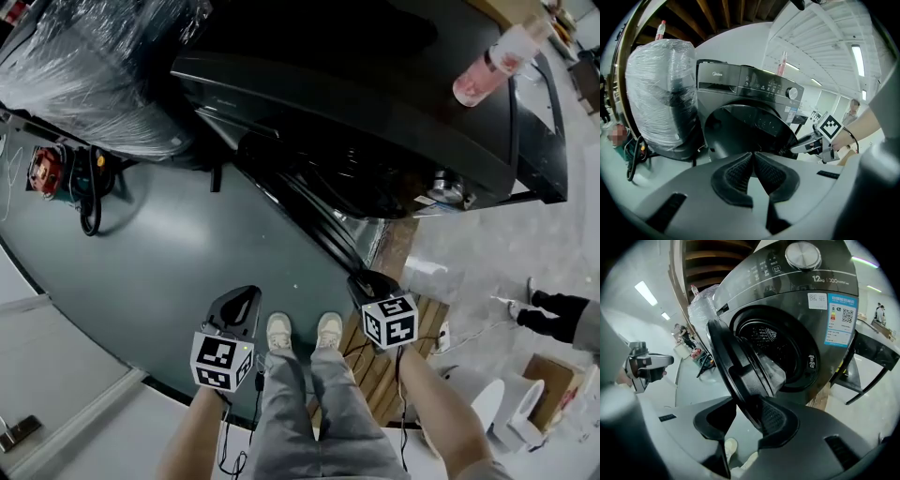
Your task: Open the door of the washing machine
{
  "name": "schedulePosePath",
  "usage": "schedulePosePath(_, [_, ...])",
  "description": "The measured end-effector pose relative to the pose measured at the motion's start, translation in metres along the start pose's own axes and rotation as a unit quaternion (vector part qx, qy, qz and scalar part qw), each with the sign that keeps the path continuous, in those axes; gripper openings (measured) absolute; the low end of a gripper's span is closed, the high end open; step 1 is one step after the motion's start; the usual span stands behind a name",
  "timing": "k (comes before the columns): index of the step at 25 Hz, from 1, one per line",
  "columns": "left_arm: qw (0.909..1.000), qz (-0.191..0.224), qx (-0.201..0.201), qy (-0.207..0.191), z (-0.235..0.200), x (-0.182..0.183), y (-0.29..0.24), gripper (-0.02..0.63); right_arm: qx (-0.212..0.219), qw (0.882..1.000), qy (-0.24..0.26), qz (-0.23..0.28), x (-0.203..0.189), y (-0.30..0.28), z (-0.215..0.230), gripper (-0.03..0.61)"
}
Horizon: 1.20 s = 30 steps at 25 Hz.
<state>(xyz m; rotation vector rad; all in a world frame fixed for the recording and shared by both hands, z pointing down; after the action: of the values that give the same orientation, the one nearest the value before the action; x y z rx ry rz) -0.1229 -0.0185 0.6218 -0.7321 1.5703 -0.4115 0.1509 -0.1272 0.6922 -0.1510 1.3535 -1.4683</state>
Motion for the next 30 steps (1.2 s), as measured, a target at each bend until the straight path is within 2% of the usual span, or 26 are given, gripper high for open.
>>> schedulePosePath(5, [0.9997,-0.003,0.018,0.019,-0.013,-0.033,0.033,0.029,-0.003,1.000,-0.014,-0.018,-0.016,-0.006,-0.041,0.163])
schedulePosePath(10, [0.9985,-0.004,0.041,0.036,-0.027,-0.064,0.062,0.029,0.027,0.998,0.003,-0.050,-0.035,-0.021,-0.090,0.170])
schedulePosePath(16, [0.9948,-0.008,0.073,0.070,-0.057,-0.107,0.103,0.029,0.048,0.996,-0.003,-0.071,-0.051,-0.051,-0.168,0.178])
schedulePosePath(23, [0.9831,-0.003,0.138,0.121,-0.088,-0.154,0.148,0.029,0.093,0.992,-0.006,-0.088,-0.058,-0.092,-0.245,0.186])
schedulePosePath(25, [0.9788,-0.002,0.155,0.133,-0.103,-0.167,0.161,0.029,0.102,0.991,-0.005,-0.091,-0.055,-0.108,-0.270,0.152])
schedulePosePath(30, [0.9666,0.007,0.199,0.161,-0.140,-0.193,0.189,0.029,0.115,0.989,-0.033,-0.089,-0.043,-0.149,-0.329,0.152])
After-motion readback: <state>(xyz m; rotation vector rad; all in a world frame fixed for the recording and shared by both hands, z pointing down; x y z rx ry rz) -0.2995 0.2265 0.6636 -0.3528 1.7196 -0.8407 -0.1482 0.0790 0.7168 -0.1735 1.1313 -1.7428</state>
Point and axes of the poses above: the fingertips, and each gripper's own axes: y backward along the fingers, z to its right, x out of its top, the point moved 9 cm from there along y, backward along the fingers, and after that the axes turned 5 degrees about x, right-handed, at the moved point
